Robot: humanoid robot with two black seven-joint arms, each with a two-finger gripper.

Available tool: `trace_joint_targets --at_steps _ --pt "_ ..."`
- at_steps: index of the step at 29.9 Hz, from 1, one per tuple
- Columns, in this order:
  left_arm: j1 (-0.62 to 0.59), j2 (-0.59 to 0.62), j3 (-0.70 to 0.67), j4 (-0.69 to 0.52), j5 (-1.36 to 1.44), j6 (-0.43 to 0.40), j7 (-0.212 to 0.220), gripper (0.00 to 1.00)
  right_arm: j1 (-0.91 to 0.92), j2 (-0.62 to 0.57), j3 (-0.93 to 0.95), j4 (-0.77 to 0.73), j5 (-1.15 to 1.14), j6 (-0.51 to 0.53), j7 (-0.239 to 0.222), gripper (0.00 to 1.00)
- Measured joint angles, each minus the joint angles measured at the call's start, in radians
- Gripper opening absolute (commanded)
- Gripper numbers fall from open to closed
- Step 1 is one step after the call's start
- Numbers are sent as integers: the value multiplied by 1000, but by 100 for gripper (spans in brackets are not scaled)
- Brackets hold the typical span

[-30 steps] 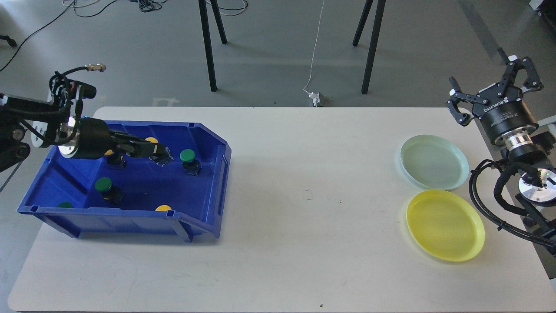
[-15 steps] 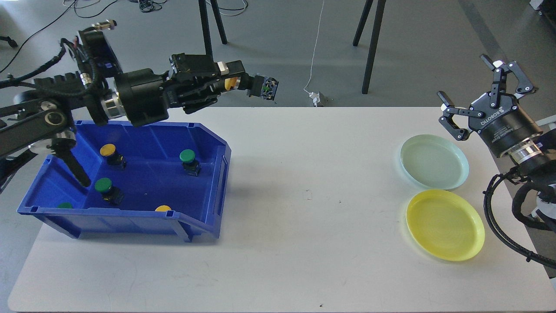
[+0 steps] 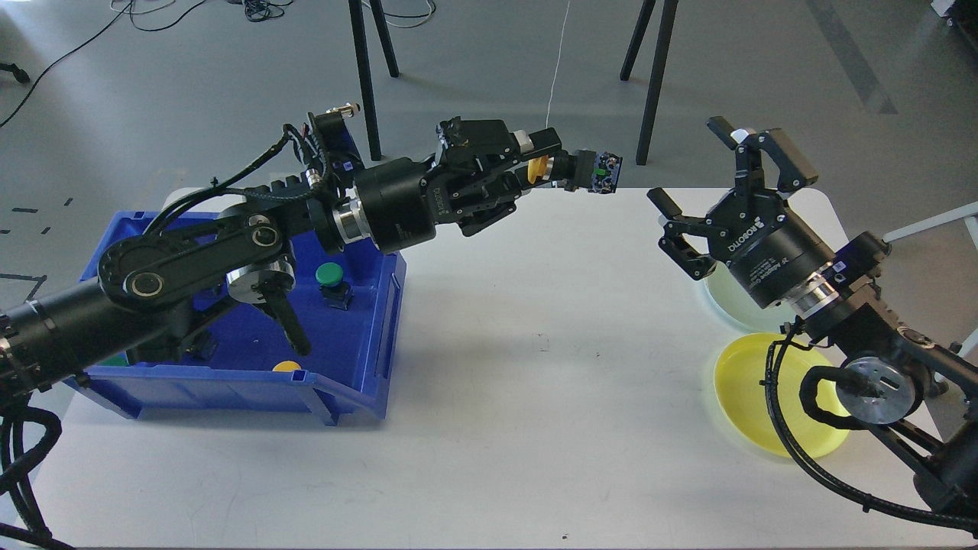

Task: Pass button and place on color plate
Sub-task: 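Lift the button out and extend the left arm toward the right gripper, then close the right gripper on the button held by the left gripper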

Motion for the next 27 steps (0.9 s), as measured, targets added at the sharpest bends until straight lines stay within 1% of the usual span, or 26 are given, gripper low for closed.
trace_joint_targets --at_steps 4,7,14,16,20,27 --pt "0 -2 0 0 -1 -2 0 8 15 71 -22 -2 0 -4 31 99" --pt "0 -4 0 1 -11 -4 0 8 19 98 -27 -4 -2 -4 41 99" --pt "-2 -12 0 4 -28 -7 0 8 19 137 -32 -5 -39 -29 45 99" --pt "-2 -12 0 4 -31 -8 0 8 15 151 -32 -4 -63 -36 53 99" --pt "-2 -12 0 5 -32 -8 0 8 10 166 -32 -1 -71 -39 86 99" --pt "-2 -12 0 6 -38 -8 0 8 1 165 -25 11 -66 -34 92 99"
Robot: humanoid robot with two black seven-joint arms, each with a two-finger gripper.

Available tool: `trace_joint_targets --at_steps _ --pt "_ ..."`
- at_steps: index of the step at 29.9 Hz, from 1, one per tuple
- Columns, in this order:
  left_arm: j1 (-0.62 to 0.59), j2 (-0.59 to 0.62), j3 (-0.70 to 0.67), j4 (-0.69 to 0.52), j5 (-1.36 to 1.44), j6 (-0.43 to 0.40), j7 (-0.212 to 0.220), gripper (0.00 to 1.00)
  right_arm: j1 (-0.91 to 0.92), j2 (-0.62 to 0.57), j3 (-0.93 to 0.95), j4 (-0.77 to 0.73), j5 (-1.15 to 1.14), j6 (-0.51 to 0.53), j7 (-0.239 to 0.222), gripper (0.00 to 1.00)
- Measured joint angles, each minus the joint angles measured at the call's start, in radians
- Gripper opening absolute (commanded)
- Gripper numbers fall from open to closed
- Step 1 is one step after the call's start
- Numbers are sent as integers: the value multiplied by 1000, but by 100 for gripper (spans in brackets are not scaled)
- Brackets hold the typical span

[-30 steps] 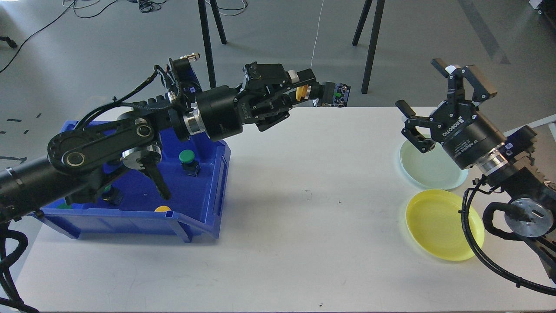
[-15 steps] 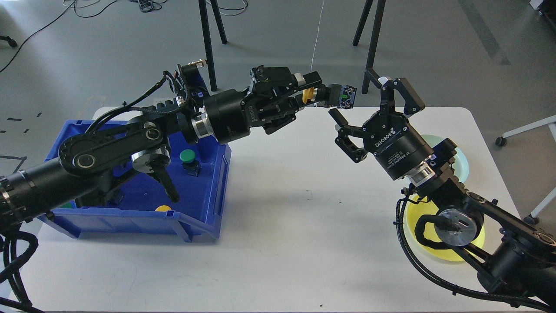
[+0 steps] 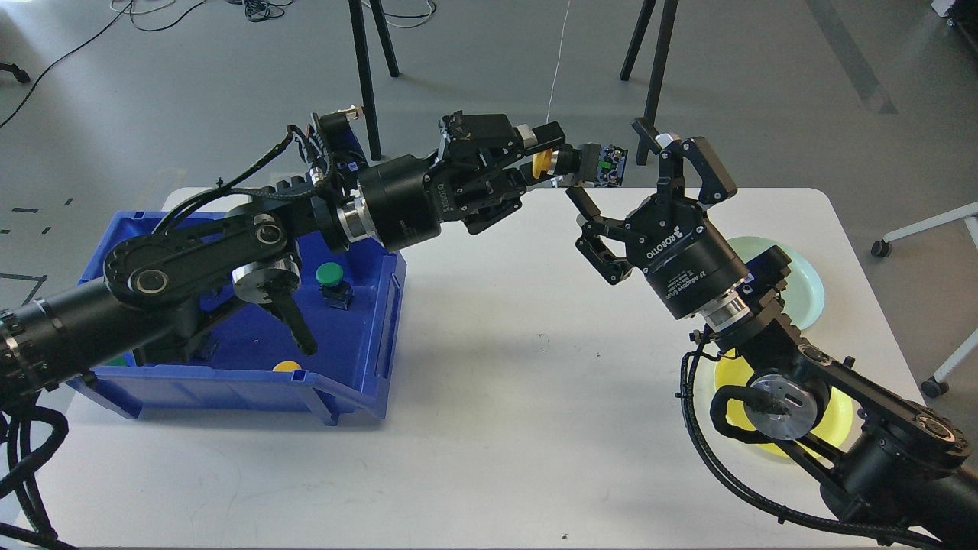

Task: Pass button and place on color plate
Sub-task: 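Close the right gripper on the button held by the left gripper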

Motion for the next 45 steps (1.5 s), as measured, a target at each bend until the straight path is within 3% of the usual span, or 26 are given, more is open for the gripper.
trace_joint_targets --at_steps 14,20,28,33,39,45 --pt "0 0 0 1 0 0 0 9 -24 -13 0 56 2 9 0 98" --pt "0 0 2 1 0 -1 0 9 -24 -14 -1 62 3 9 0 94" --pt "0 0 2 1 0 -2 0 9 -23 -16 -1 64 3 9 0 57" --pt "0 0 2 1 0 -2 0 9 -22 -16 -1 64 -6 9 0 45" --pt "0 0 2 0 1 -2 -1 9 -21 -19 -2 64 -11 9 0 37" --pt "1 0 3 -1 3 -3 -1 10 -20 -23 -2 63 -13 9 0 20"
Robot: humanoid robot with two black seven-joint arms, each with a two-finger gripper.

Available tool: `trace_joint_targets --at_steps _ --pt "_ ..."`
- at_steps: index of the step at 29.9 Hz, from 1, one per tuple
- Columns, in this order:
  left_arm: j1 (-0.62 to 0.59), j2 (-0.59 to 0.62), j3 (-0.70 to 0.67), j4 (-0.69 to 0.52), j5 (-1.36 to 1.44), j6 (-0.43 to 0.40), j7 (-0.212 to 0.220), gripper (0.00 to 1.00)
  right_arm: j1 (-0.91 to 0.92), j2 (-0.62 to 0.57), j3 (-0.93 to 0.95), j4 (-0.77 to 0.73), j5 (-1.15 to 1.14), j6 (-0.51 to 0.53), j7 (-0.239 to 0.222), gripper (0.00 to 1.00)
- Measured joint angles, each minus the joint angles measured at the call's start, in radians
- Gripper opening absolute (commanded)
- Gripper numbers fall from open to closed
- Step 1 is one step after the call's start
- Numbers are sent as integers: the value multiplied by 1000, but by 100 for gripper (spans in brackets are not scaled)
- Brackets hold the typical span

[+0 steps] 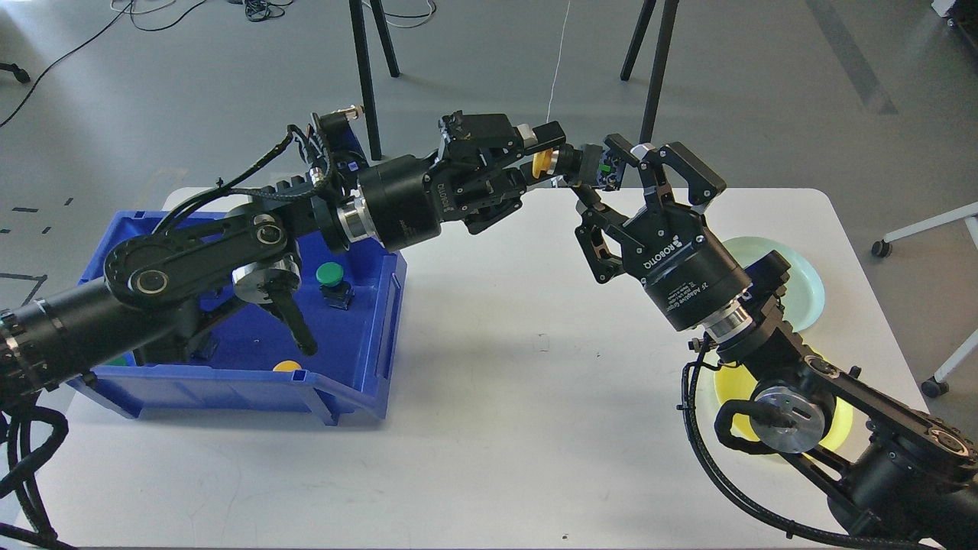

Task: Pass button and place on color plate
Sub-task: 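Close the right gripper on the button held by the left gripper, then open the left gripper and carry the button with the right gripper to the yellow plate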

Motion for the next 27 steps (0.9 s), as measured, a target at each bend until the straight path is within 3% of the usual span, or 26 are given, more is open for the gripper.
trace_joint_targets --at_steps 5,12,16,27 --pt "-1 0 1 0 0 0 1 18 0 0 0 0 0 -1 0 16" --pt "-1 0 2 0 1 2 1 58 0 -4 -3 -1 2 -2 0 13" --pt "-1 0 1 0 -1 9 2 71 1 -13 -4 -2 3 -2 0 12" --pt "0 0 -3 0 -3 5 1 80 -42 -56 18 -2 4 -2 0 11"
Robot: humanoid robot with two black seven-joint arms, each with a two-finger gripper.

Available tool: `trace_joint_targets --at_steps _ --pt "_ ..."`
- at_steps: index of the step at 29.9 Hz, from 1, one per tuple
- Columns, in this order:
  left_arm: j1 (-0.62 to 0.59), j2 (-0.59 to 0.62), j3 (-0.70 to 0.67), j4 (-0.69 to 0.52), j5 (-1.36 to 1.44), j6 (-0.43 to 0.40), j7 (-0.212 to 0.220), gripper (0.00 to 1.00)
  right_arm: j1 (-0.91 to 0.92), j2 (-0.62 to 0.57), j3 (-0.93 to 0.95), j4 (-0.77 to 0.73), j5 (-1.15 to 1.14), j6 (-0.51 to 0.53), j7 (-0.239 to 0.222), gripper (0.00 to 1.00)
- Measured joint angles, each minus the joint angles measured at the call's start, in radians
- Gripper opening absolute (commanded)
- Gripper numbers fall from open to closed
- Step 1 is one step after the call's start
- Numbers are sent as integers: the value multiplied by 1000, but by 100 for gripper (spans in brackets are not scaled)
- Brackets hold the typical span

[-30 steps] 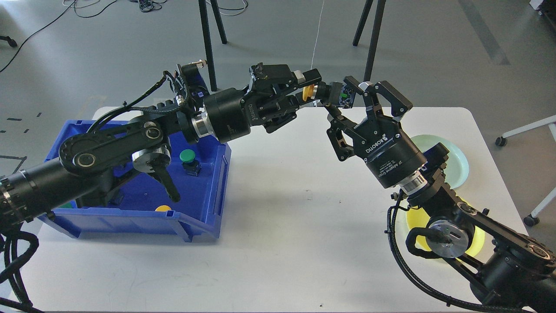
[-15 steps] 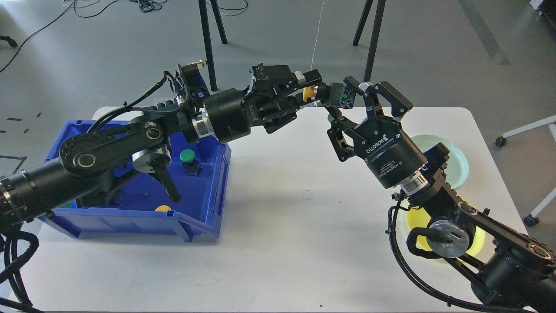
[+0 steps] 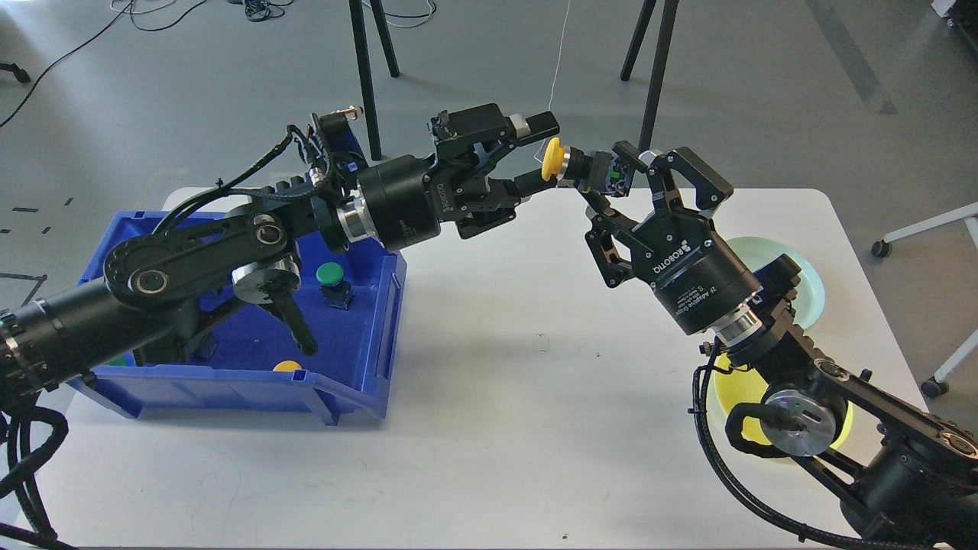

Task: Pass button and place on color plate
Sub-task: 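Open the left gripper and carry the button with the right gripper to the yellow plate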

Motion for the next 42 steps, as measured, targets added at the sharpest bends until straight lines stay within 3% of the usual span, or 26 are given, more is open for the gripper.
trace_joint_targets --at_steps 10,17,23,25,28,31,36,42 --pt "1 1 0 0 1 -2 0 80 -335 -22 344 2 69 -2 0 10" --pt "1 1 0 0 2 -1 0 80 -646 65 462 -17 426 -27 0 10" --pt "2 1 0 -3 2 14 0 80 -714 72 457 -97 600 -104 0 11" --pt "0 11 1 -22 6 44 0 80 -717 73 455 -106 609 -110 0 19" --pt "-47 93 19 -84 17 100 0 81 -712 78 454 -115 613 -115 0 23" --pt "-157 232 128 -106 47 115 0 81 -705 81 450 -127 614 -117 0 24" --pt "-380 404 447 -56 311 117 0 81 -673 87 446 -134 615 -138 0 29" --pt "-419 443 625 60 643 100 0 81 -621 103 429 -138 623 -192 0 43"
